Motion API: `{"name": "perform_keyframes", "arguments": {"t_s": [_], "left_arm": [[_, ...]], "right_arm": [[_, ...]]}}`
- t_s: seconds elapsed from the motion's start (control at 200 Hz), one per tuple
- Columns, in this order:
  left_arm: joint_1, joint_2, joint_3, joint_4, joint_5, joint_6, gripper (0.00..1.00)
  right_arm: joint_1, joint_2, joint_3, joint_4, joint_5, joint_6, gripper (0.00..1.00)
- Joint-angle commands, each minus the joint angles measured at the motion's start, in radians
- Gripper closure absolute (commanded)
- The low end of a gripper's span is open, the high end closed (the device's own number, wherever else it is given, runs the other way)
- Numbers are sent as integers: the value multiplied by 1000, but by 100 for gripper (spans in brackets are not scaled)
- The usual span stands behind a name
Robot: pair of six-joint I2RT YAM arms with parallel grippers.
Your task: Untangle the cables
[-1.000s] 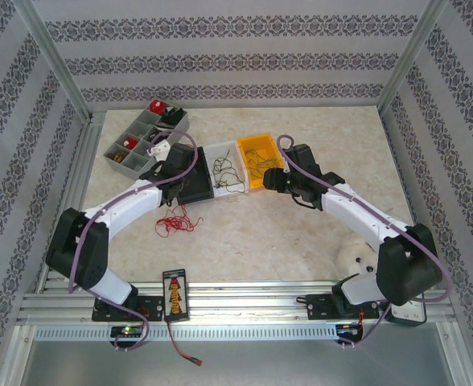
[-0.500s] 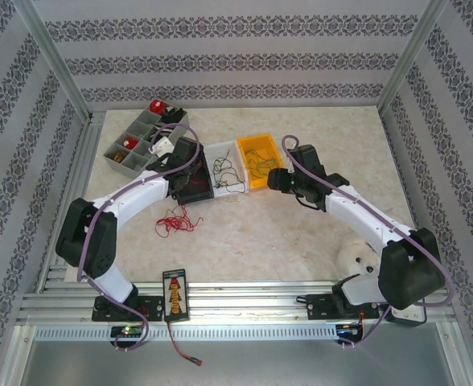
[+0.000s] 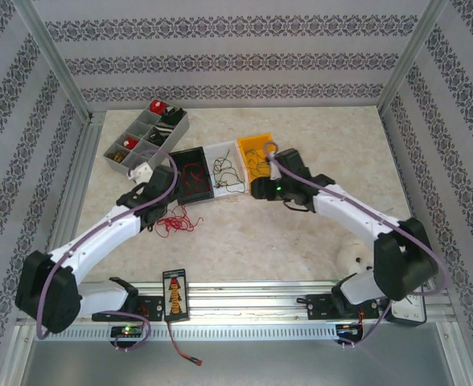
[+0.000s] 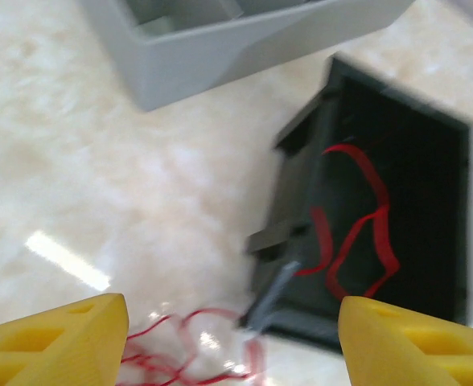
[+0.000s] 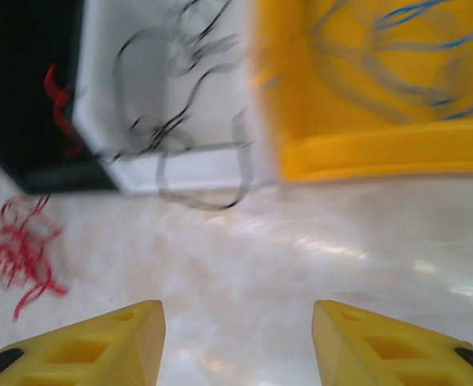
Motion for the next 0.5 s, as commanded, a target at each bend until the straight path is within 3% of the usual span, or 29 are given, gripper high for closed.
{"name": "perform_keyframes", "arguments": {"t_s": [0.0, 0.18, 0.5], "left_arm": [[6, -71, -78, -104, -30, -35, 31], [51, -108, -162, -93, 52, -38, 32], [68, -33, -195, 1, 136, 28, 33]], "right_arm": [[138, 104, 76, 8, -100, -69, 47], [272, 312, 229, 3, -151, -65, 46], [311, 536, 401, 13, -226, -30, 46]]}}
